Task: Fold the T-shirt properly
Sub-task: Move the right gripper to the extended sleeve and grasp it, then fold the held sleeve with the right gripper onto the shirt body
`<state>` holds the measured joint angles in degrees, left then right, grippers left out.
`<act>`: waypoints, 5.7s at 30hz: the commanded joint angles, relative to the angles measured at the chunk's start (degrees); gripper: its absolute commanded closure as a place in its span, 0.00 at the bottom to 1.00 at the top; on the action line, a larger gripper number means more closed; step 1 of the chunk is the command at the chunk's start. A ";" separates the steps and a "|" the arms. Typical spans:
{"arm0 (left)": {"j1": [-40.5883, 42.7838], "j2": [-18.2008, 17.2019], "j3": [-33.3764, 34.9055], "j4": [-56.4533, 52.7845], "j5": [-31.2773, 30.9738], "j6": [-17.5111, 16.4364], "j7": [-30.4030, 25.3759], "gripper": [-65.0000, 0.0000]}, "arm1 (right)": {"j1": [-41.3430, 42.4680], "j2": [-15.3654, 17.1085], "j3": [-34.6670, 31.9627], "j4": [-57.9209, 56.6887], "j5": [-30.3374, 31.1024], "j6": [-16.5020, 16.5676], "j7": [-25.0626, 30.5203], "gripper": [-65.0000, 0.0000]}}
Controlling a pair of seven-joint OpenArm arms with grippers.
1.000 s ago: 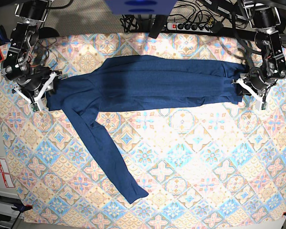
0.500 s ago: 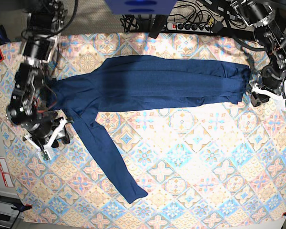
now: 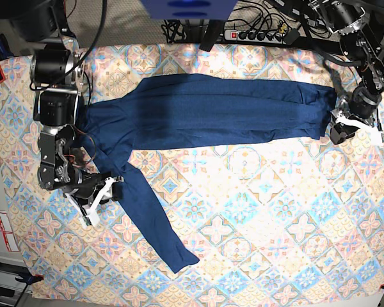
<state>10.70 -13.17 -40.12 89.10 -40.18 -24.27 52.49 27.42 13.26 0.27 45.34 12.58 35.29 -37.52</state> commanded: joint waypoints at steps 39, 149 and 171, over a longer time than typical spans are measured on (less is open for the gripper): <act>0.95 -0.85 -0.28 1.05 -3.11 -0.39 -0.84 0.62 | 2.95 -6.18 -7.70 -22.70 -19.48 0.18 21.30 0.89; 0.77 -0.24 -0.10 0.79 -3.02 -0.39 -1.28 0.62 | -44.87 -5.48 -9.28 59.32 -19.30 4.71 13.12 1.00; 0.95 -0.06 -0.10 0.79 -3.02 -0.48 -1.28 0.62 | -39.68 -3.28 -16.41 57.56 -19.57 4.71 -1.38 0.68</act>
<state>12.08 -12.34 -39.97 89.03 -42.13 -24.27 52.29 -11.92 9.50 -16.58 102.08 -7.18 39.86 -39.07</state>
